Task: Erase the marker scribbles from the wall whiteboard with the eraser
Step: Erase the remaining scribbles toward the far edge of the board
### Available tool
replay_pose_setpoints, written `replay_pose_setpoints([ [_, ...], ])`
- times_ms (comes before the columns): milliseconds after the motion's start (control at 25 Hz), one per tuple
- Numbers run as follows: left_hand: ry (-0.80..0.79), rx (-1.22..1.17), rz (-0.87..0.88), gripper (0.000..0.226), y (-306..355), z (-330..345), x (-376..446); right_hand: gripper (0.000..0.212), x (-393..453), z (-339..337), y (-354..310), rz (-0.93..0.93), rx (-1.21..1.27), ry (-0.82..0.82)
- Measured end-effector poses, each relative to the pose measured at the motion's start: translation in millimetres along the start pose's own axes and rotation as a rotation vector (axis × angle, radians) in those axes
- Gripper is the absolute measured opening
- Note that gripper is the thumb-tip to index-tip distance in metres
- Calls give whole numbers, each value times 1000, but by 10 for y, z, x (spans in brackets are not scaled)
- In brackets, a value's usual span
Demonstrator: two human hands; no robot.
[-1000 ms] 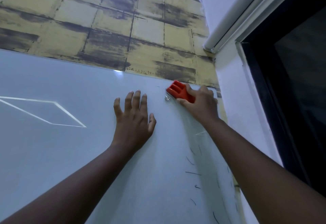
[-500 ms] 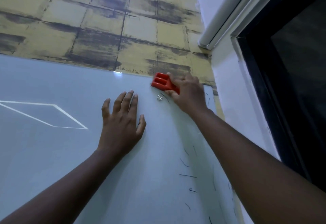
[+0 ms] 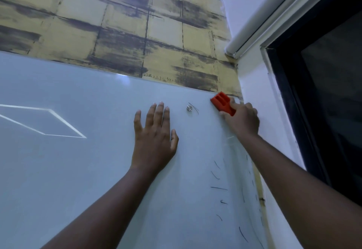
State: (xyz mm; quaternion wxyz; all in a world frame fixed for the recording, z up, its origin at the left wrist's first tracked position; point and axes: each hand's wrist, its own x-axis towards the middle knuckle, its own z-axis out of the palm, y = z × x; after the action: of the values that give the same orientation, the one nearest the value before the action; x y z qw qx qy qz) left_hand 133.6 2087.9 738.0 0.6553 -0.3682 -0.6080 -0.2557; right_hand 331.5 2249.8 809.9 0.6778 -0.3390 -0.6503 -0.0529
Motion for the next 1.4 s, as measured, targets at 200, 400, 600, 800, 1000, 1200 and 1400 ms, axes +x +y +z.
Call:
replay_pose_setpoints([
  [200, 3, -5, -7, 70, -2, 16, -31, 67, -161, 120, -453, -185, -99, 8],
  [400, -18, 7, -13, 69, -12, 35, -33, 71, -560, 244, -272, -197, -25, 107],
  [600, 39, 32, -30, 70, 37, 62, -45, 72, -476, 301, -214, -217, 44, 147],
  [800, 49, 43, -42, 69, 37, 75, -38, 69, -68, 223, -509, -350, 45, 59],
  [1000, 63, 6, -41, 68, 10, 51, -64, 67, -71, 149, -106, -435, -65, 75],
  [1200, 109, -11, -58, 66, 67, 42, -184, 71, -73, 155, 369, -157, -110, 117],
  [1400, 97, -14, -77, 69, 142, 45, -325, 72, -358, 239, 284, -92, -99, 148],
])
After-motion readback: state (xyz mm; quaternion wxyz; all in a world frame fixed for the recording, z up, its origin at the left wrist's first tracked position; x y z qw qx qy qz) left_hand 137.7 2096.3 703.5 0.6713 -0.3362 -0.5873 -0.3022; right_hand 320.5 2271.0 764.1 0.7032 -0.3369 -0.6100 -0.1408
